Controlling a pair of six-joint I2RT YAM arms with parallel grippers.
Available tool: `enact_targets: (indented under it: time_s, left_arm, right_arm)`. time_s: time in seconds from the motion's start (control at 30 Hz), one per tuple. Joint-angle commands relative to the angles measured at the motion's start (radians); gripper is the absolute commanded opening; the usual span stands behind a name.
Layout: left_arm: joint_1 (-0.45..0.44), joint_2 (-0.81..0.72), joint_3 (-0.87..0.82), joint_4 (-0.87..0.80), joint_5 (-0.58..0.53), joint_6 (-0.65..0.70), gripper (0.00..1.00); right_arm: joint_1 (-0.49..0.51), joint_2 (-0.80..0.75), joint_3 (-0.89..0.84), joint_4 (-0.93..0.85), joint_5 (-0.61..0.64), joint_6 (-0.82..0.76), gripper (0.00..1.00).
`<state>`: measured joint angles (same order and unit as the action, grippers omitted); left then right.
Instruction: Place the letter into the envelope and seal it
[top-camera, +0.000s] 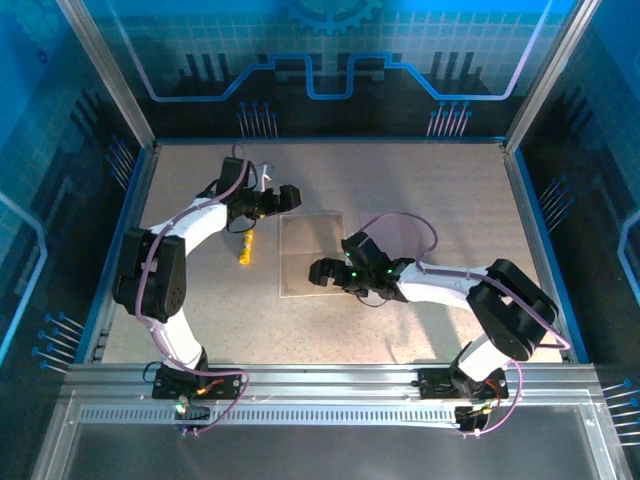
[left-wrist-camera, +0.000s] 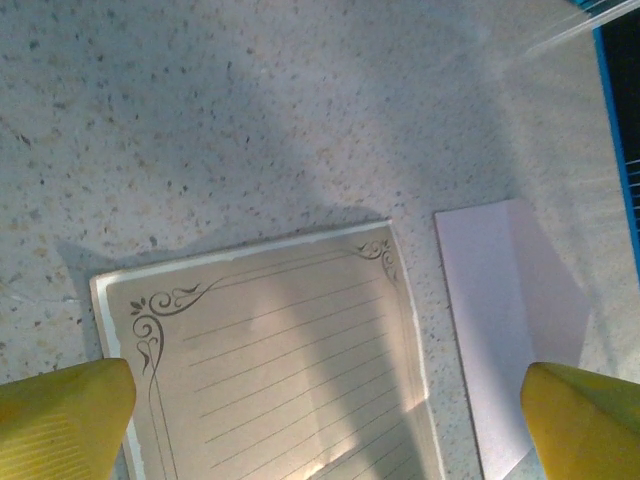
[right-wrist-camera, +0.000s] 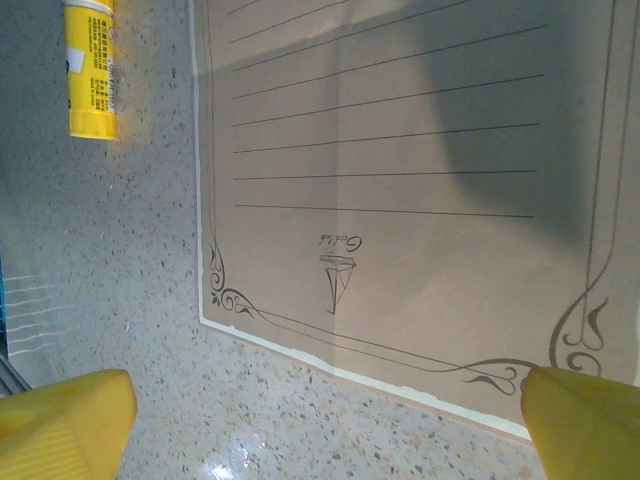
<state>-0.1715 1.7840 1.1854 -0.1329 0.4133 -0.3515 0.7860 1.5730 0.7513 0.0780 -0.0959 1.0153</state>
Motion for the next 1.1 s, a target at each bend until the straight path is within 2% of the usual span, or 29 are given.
enact_targets:
  time_s: [0.0,0.43,1.07]
  left_arm:
    - [-0.015,0.032,0.037,-0.040,-0.028,0.041,0.99]
    - [-0.022,0.114,0.107,-0.104,-0.092,0.098,0.99]
    - [-0.026,0.202,0.151,-0.117,-0.121,0.152,0.99]
  right_arm:
    - [-0.003,0.026,-0.007,0.049,-0.018,0.028,1.00]
    - [-0.028,0.051,-0.021,0.072,-0.019,0.067,1.00]
    - [-0.057,0.074,-0.044,0.080,-0.039,0.081,1.00]
